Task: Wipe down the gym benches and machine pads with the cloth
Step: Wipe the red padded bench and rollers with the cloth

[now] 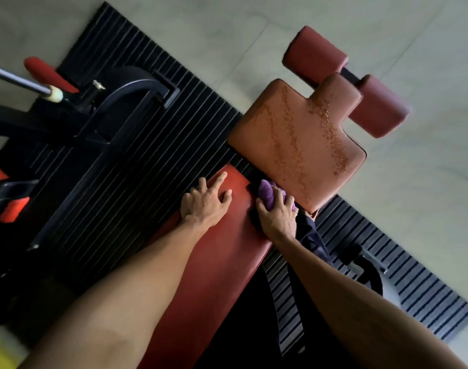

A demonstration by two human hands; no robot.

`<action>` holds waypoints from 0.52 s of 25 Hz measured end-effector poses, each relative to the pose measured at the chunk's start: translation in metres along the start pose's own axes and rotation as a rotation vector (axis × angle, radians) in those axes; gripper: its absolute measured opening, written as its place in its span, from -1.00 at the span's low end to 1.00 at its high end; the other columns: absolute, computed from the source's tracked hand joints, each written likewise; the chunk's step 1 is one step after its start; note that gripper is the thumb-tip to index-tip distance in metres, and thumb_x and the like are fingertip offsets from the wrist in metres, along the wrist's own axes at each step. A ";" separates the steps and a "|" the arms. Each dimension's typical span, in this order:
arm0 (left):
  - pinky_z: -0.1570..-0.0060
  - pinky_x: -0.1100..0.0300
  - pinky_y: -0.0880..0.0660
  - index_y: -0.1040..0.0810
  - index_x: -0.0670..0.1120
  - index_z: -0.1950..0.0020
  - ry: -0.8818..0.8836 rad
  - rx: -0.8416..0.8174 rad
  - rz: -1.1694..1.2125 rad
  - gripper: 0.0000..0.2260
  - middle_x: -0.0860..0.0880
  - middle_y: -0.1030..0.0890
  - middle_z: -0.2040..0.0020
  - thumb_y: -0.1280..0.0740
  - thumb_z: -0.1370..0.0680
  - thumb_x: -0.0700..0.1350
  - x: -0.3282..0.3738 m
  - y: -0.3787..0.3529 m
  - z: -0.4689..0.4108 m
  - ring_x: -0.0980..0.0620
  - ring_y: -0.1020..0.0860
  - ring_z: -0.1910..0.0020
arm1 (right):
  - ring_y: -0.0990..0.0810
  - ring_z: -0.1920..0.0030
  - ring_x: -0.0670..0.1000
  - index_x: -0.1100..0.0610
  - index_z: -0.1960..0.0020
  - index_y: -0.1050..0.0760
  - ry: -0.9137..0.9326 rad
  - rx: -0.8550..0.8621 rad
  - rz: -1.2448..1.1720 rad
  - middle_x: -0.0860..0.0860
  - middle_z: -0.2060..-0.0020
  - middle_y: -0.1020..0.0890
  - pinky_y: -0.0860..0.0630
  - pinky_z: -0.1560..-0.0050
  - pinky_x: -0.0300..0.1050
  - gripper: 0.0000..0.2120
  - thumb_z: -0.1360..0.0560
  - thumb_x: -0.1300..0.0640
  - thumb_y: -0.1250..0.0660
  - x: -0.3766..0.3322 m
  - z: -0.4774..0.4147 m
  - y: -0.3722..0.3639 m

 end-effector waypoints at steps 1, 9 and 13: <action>-0.13 -0.09 -0.45 0.03 0.30 -0.61 0.018 -0.021 0.003 -0.48 -0.19 -0.34 -0.45 0.03 -0.65 0.30 0.001 0.002 0.001 -0.25 -0.56 -0.17 | -0.27 -0.41 0.27 -0.15 -0.51 -0.23 0.112 0.003 0.022 0.08 -0.38 -0.28 -0.51 -0.12 0.18 -0.42 -0.55 -0.24 -0.30 -0.001 0.002 0.004; -0.16 -0.17 -0.48 -0.25 0.12 -0.53 0.147 -0.074 0.026 -0.57 -0.20 -0.42 -0.35 -0.06 -0.67 0.16 0.041 0.003 -0.054 -0.27 -0.50 -0.28 | -0.07 -0.55 0.44 -0.09 -0.50 -0.42 0.852 0.227 0.437 0.20 -0.51 -0.28 -0.08 -0.48 0.50 -0.34 -0.44 -0.13 -0.48 -0.055 -0.069 0.042; 0.03 -0.06 -0.50 -0.29 0.13 -0.49 0.184 0.070 -0.003 -0.57 -0.17 -0.51 -0.22 -0.05 -0.65 0.22 0.048 -0.006 -0.060 -0.23 -0.58 -0.11 | -0.06 -0.55 0.45 -0.09 -0.55 -0.36 1.071 0.262 0.788 0.21 -0.58 -0.22 0.19 -0.50 0.47 -0.23 -0.40 -0.21 -0.50 -0.053 -0.109 0.046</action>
Point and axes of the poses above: each hand's wrist, its own z-axis away from the middle knuckle, its own y-axis out of the back of the hand, x = y × z, the point moved 3 cm from there along -z, towards the middle knuckle
